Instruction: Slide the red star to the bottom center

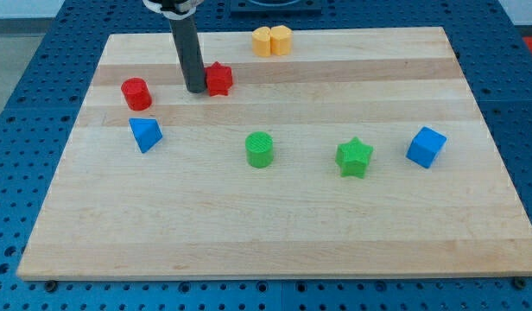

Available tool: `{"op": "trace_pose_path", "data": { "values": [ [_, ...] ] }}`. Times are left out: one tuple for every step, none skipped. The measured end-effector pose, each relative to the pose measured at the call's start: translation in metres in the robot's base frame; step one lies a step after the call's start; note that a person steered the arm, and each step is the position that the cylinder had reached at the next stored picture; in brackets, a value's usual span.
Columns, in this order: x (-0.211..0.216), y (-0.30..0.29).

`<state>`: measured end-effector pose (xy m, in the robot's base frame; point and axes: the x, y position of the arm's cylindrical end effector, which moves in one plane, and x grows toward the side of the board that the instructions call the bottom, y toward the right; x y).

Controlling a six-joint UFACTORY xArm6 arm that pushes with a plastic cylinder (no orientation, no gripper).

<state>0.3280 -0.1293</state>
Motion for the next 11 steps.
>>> {"op": "trace_pose_path", "data": {
  "values": [
    [-0.007,-0.033],
    [-0.033,-0.065],
    [-0.051,-0.064],
    [-0.026,-0.017],
    [0.019,0.015],
    [0.022,0.017],
    [-0.017,-0.004],
    [-0.048,-0.014],
    [-0.048,0.018],
    [-0.013,0.045],
    [0.044,0.045]
  ]
}}
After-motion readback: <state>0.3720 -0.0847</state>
